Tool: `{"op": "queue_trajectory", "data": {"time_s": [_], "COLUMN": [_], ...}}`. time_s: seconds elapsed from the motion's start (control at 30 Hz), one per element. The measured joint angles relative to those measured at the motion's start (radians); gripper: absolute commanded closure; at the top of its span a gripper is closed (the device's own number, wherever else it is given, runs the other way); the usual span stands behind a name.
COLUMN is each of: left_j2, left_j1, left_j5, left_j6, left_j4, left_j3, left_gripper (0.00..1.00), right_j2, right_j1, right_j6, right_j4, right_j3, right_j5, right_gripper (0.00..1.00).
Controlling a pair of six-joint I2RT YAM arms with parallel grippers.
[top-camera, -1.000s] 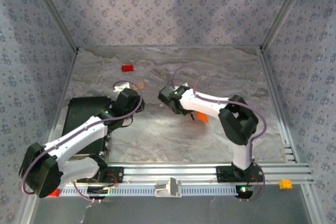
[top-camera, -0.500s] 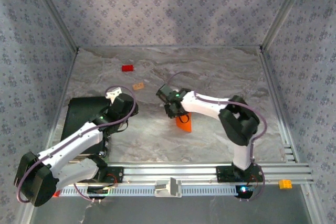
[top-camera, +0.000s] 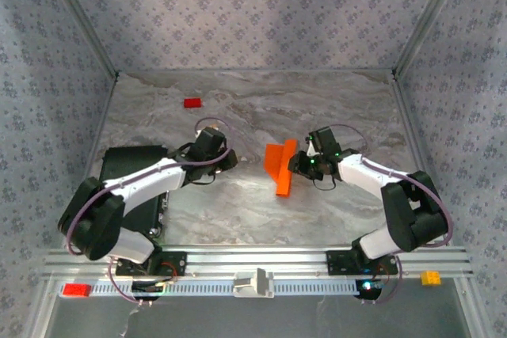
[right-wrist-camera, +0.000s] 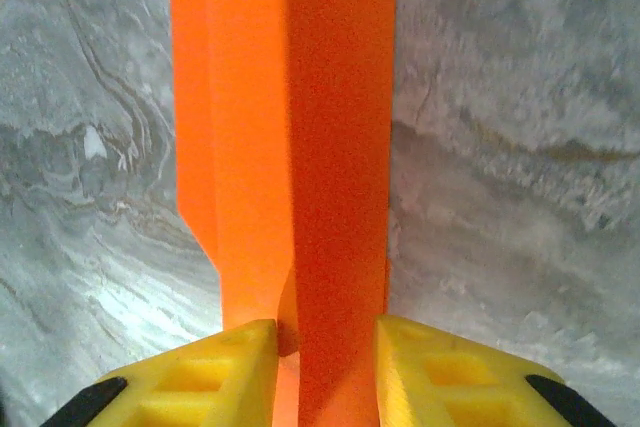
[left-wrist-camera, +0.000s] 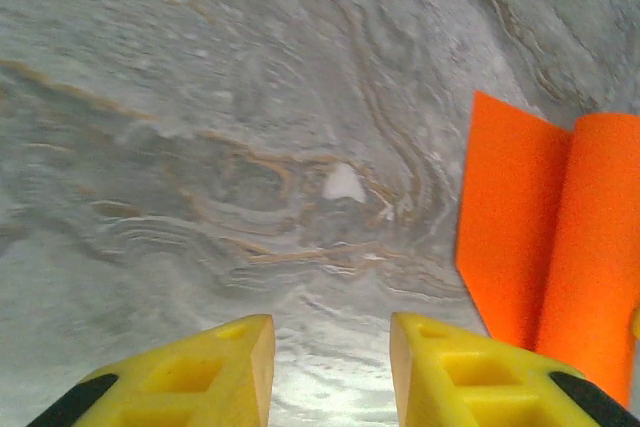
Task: Fold a paper plane with a square sheet of paper (pick it up from the middle)
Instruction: Turn over the paper at the center of the table.
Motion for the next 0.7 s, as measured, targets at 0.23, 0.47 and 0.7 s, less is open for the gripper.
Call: {"op": "queue_trajectory", "data": {"time_s": [0.23,0.47,0.7], "left_j2": [0.048,0.083,0.140], "left_j1": [0.000,0.000,0.000], "left_j5": [0.092,0.144,0.198], "left_j6": [0.005,0.009,0.009], "left_j4": [0.023,0.034,0.051], "left_j3": [0.012,0.035,0.066], "left_gripper": [0.64,0.62,0.60], "right_j2": [-0.003,-0.003,-0.003], "right_j1": [0.002,-0.009,-0.036], "right_j6": [0.013,0.020,0.040], "right_j4": [0.087,0.135,0.180], "right_j3": [-0.004,-0.005,-0.021], "right_j5": [-0.095,-0.151,-0.193], "right_gripper": [0.56,0.48,0.41]}}
